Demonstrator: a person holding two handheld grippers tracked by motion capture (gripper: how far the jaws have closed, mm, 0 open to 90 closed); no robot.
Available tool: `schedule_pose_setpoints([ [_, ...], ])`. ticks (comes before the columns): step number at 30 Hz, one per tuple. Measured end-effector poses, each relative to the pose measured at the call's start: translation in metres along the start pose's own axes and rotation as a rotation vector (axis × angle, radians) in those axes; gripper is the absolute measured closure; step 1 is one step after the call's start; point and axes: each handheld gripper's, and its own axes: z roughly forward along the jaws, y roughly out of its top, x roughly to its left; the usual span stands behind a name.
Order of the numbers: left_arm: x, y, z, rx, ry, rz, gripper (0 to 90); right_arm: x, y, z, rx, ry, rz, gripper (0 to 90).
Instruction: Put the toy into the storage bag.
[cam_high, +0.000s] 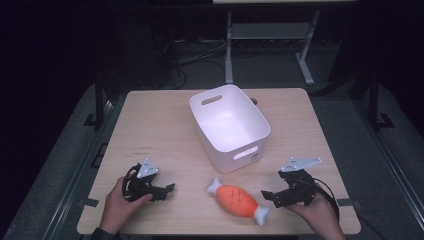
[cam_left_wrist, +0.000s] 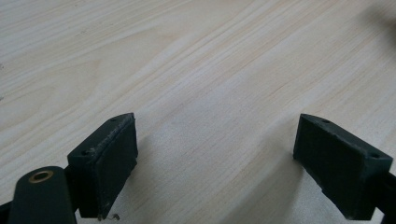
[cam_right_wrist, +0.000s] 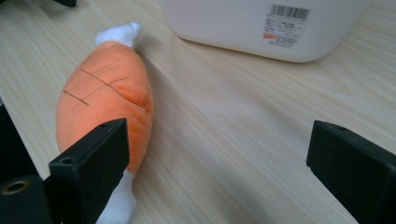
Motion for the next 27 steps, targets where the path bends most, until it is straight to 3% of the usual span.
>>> schedule_pose_setpoints([
  [27, 0.000, 0.000, 0.000, -0.002, 0.000, -0.002, 12.8, 0.037, 0.021, 0.018, 0.028, 0.086, -0.105, 4.8],
])
